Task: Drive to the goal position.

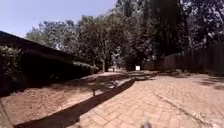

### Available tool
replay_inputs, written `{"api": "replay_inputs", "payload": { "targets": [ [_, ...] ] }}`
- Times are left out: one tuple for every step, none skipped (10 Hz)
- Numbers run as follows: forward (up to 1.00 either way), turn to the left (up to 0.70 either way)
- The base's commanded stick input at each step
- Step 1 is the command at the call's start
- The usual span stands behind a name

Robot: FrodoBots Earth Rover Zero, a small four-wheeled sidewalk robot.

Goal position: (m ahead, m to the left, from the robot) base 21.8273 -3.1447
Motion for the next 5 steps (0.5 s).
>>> {"api": "replay_inputs", "payload": {
  "targets": [
    [0.7, 0.0],
    [0.7, 0.0],
    [0.7, 0.0],
    [0.7, 0.0],
    [0.7, 0.0]
  ]
}}
